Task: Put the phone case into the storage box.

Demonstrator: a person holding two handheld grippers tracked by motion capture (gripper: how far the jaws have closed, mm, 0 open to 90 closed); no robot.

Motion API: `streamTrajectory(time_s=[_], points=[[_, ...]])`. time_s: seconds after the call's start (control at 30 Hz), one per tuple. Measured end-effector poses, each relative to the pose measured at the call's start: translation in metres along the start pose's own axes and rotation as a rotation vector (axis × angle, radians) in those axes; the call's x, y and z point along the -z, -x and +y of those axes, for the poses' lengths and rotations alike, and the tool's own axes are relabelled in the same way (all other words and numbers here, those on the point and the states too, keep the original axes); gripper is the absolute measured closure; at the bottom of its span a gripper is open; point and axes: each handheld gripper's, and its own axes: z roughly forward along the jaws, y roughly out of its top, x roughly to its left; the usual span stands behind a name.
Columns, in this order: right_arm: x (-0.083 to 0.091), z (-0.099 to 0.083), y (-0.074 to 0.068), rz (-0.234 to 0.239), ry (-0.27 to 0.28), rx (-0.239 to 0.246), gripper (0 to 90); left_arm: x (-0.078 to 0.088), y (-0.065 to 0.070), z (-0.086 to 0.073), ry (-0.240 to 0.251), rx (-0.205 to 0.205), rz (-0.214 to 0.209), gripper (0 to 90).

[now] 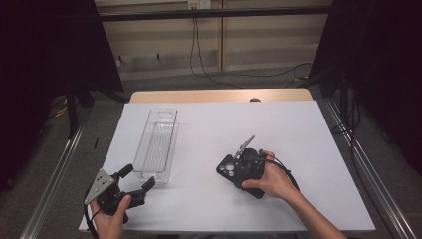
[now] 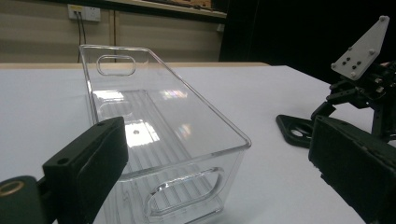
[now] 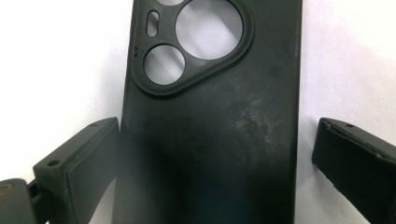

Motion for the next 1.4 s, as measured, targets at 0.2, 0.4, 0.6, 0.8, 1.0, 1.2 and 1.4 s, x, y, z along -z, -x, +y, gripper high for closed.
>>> streamTrajectory(time_s=[0.2,0.4,0.6,0.8,1.0,1.2,1.4], points=[[-0.0004,0.0,-0.001,-0.008,-0.003,0.008,0.9,-0.0001,0.0001,0.0,-0.003,-0.003,0.001,4.6],[-0.0005,0.0019,-0.0012,-0.008,-0.017,0.002,1.6,-0.0001,0.0001,0.0001,-0.003,-0.003,-0.001,4.6],[0.0013,0.0034,-0.0008,-0.001,-0.027,0.015,6.8,-0.0002,-0.0002,0.0,-0.002,-0.001,-0.001,4.6],[0.0043,0.0033,0.001,0.006,-0.024,0.012,12.9,-0.0003,-0.0004,-0.0003,-0.004,0.002,0.001,4.6],[0.0054,0.0019,0.0027,0.013,-0.011,0.006,14.4,-0.0002,-0.0007,-0.0001,-0.003,0.001,0.0,4.6],[0.0061,0.0012,0.0041,0.015,0.001,-0.003,15.0,0.0002,-0.0007,0.0002,-0.003,-0.001,-0.003,4.6],[0.0075,-0.0003,0.0052,0.014,0.023,-0.016,15.0,0.0008,-0.0011,0.0002,-0.003,0.0,0.0,4.6]])
